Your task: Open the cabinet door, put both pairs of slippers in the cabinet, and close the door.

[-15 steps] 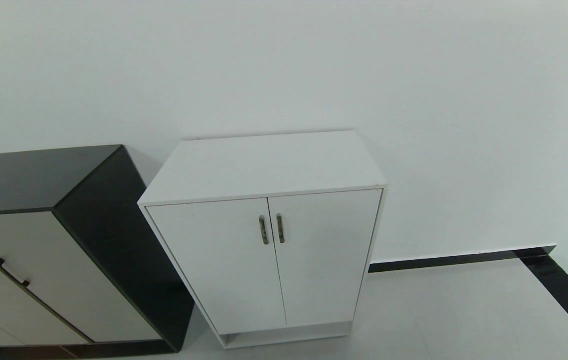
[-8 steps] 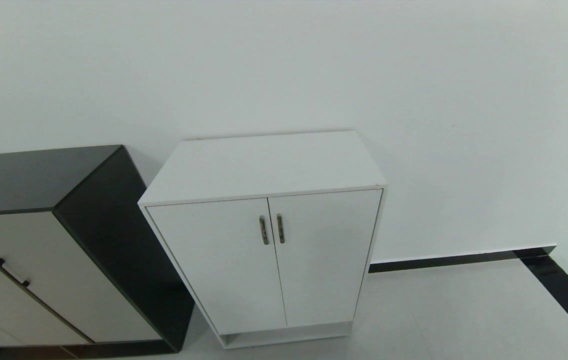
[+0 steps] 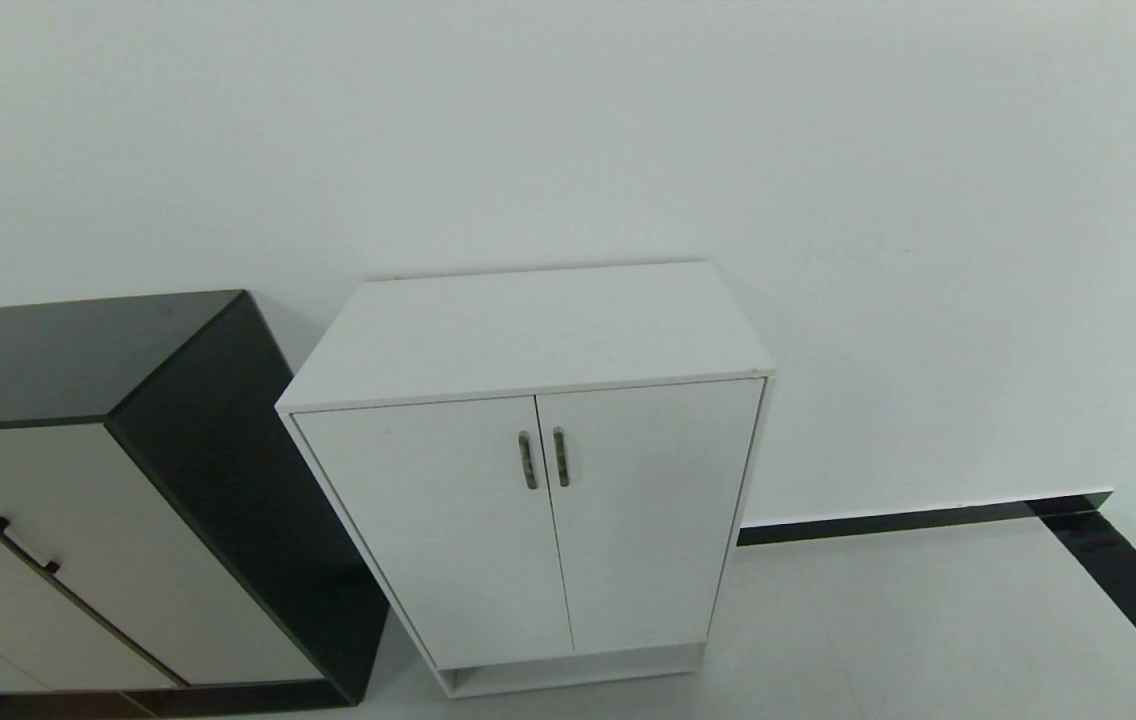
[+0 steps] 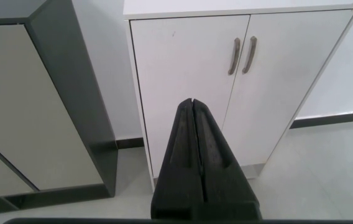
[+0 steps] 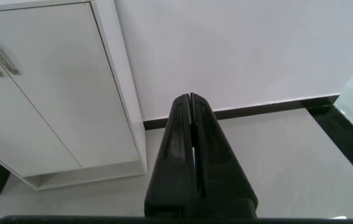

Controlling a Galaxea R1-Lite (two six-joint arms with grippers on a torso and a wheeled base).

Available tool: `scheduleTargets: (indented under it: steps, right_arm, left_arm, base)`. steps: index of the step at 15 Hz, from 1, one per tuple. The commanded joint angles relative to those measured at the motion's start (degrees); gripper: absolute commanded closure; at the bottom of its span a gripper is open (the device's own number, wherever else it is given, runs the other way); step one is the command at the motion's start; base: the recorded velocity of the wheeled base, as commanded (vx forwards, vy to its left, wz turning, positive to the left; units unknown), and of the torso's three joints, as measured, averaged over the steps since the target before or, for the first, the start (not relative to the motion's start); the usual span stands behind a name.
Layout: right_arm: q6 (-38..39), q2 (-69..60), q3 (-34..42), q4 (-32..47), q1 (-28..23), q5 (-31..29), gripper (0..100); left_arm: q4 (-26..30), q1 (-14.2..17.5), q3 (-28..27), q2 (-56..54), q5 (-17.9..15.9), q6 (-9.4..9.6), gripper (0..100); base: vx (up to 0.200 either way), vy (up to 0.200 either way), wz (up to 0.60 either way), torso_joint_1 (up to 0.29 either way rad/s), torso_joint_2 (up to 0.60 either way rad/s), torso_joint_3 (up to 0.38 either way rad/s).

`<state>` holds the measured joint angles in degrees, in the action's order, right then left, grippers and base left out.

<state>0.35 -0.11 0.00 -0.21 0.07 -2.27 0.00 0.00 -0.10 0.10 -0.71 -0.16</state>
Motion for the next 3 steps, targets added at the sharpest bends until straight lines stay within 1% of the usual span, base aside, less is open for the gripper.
scheduleTargets:
  steps: [1,3]
  right_arm:
    - [0.0,0.11,0.0,0.03,0.01,-0.02,100]
    - [-0.09,0.11,0.0,0.12,0.01,0.07,100]
  left_arm:
    - [0.0,0.0,0.01,-0.01,0.0,-0.02,100]
    - [0.0,0.0,0.01,-0.01,0.0,-0.02,100]
  base:
    - [0.0,0.0,0.0,0.0,0.0,0.0]
    - [0.0,0.0,0.0,0.0,0.0,0.0]
